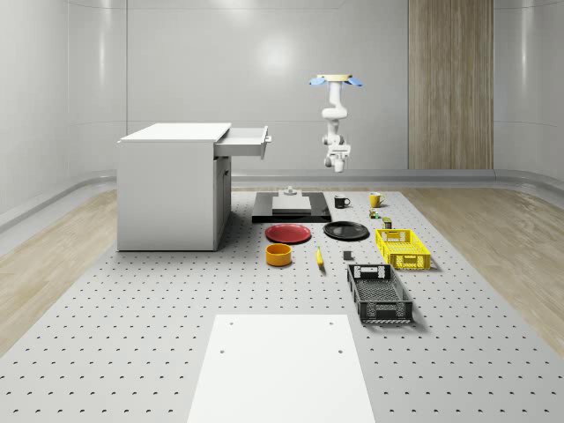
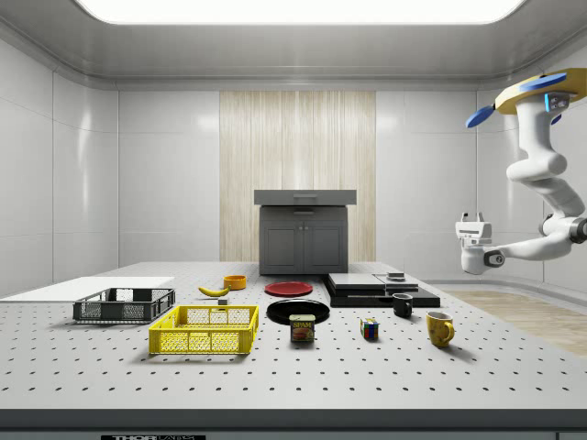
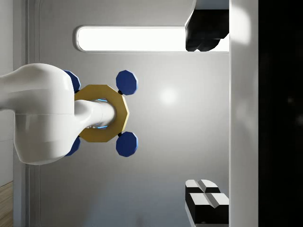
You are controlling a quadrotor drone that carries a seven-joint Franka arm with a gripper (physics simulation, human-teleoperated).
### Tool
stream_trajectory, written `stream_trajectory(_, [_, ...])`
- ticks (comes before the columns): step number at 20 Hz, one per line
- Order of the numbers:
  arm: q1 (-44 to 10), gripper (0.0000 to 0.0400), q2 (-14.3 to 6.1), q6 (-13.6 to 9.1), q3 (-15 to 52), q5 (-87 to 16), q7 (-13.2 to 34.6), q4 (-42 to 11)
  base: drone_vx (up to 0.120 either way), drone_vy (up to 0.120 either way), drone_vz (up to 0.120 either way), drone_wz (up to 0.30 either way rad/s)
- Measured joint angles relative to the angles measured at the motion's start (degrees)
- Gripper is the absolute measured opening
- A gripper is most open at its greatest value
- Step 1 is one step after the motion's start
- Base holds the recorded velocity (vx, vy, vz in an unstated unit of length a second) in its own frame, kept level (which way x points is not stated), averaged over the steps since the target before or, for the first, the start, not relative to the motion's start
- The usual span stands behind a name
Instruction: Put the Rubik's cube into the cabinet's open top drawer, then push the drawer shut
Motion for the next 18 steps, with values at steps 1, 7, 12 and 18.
stream_trajectory(1, [0.0,0.04,0.3,-0.5,0.0,0.0,0.0,0.9,0.12,0.12,0.0,0.0])
stream_trajectory(7, [-0.1,0.04,1.6,-2.3,0.1,0.0,0.0,4.1,0.12,0.12,0.0,0.0])
stream_trajectory(12, [-0.1,0.04,1.8,-2.6,0.1,0.0,-0.1,4.9,0.12,0.12,0.0,0.0])
stream_trajectory(18, [-0.2,0.04,1.8,-2.5,0.1,0.1,-0.1,5.1,0.093,0.12,0.0,0.0])
